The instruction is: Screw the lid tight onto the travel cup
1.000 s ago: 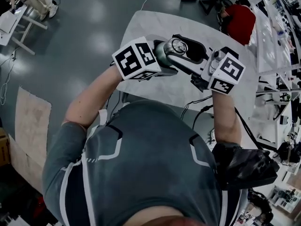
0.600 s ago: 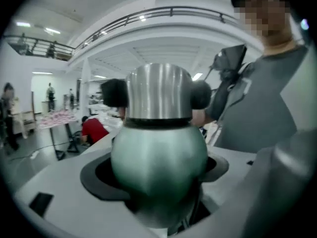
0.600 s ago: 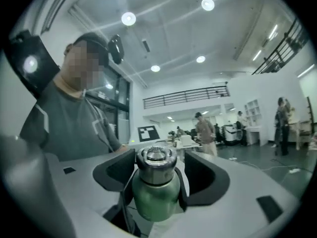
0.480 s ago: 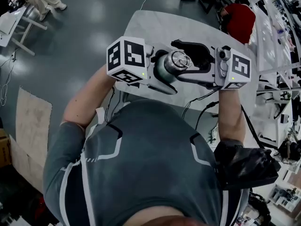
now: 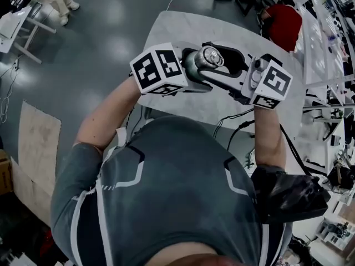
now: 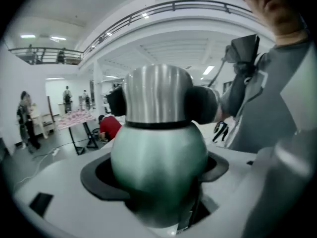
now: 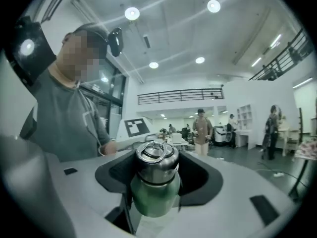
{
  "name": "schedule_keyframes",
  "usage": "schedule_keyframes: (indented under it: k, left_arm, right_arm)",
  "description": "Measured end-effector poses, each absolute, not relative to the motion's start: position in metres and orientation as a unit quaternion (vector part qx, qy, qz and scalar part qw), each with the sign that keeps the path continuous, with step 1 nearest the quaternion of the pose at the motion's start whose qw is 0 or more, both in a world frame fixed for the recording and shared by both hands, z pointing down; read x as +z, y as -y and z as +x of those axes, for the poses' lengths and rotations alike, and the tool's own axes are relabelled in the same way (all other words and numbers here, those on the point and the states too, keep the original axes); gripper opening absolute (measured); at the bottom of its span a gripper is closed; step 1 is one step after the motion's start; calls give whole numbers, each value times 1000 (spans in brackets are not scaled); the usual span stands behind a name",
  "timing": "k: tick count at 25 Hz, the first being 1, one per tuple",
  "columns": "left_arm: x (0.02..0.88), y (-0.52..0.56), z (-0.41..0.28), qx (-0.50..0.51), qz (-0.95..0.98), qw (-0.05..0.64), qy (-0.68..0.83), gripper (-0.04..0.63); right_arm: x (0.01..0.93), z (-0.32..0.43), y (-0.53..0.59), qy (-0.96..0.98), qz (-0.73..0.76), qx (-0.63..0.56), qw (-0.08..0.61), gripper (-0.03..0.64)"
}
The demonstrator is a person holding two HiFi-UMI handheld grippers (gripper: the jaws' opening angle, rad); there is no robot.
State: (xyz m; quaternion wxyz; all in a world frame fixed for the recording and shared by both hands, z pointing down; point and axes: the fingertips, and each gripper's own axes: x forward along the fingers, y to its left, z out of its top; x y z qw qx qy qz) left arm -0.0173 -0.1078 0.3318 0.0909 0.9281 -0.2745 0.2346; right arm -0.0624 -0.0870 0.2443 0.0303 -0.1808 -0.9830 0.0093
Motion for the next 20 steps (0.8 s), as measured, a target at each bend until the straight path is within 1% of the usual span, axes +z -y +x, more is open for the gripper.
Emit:
schedule_keyframes:
  k: [3,6,9,10,11,14,18,20]
  left_arm:
    - [349,127,-30,257,897,101,347,402]
    - [351,128,-29,251,897,109,348,402]
    - [337,108,-17,215,935,102,264,402]
    - [329,96,-12,197,950,101,222,402]
    - [320,83,-7,179,962,99,180,402]
    - [304,49,5,160,979,89,88,402]
    - [301,35,12,173,981,78,48,402]
    - [300,35,15,175,981,79,42,402]
  right_arm:
    - [261,-68,106,994,-92,41,39,275]
    - [263,-69,109,995,-68,55,41,275]
    - [251,-62,88,986,-160,27,34,281]
    - [246,-57,78,977,-209,20,26,306]
    - [241,-51,68,968,-251,18,18,316]
    - [231,-38,53,949,-313,23,3,316]
    - [222,-34,38,927,-375,14,-9,313]
    - [220,-31,34,919,-394,16,-11,281]
